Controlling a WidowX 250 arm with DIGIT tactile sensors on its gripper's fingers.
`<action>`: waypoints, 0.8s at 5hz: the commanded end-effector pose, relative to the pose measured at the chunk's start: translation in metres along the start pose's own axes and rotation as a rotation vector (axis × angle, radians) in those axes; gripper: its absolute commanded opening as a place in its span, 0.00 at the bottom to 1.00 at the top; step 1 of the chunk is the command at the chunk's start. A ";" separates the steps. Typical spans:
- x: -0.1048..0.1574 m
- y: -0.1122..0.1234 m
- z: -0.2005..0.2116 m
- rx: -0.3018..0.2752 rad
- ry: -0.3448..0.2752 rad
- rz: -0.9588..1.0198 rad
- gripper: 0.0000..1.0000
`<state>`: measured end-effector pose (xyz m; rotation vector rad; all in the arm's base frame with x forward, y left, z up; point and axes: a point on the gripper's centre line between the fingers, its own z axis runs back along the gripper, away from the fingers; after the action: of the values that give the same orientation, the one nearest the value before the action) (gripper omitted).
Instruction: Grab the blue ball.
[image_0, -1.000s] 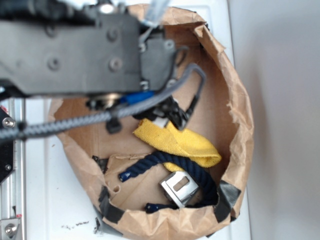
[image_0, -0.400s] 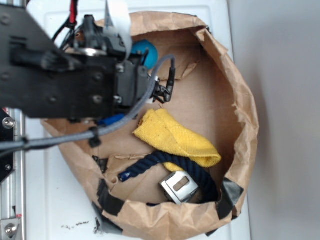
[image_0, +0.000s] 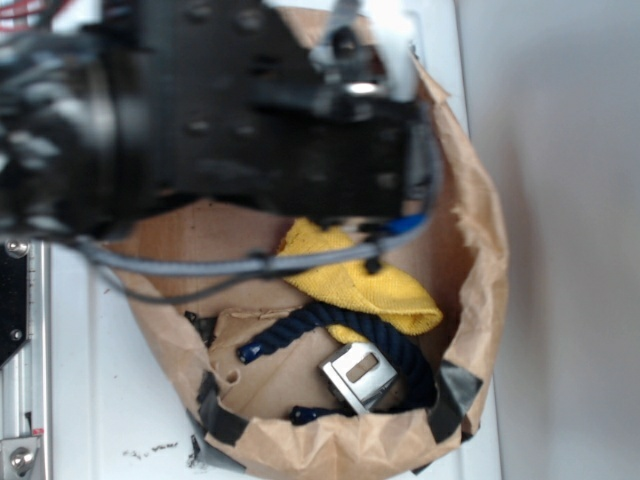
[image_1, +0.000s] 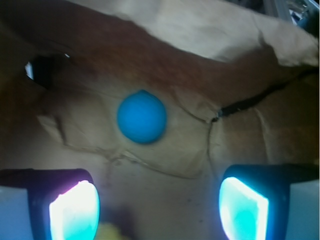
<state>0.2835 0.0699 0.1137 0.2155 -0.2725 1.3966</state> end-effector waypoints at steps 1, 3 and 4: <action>0.021 0.003 0.010 -0.057 -0.026 0.032 1.00; 0.029 0.016 -0.032 -0.117 -0.107 0.003 1.00; 0.040 0.008 -0.038 -0.107 -0.105 0.029 1.00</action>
<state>0.2870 0.1080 0.0700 0.2165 -0.3886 1.3823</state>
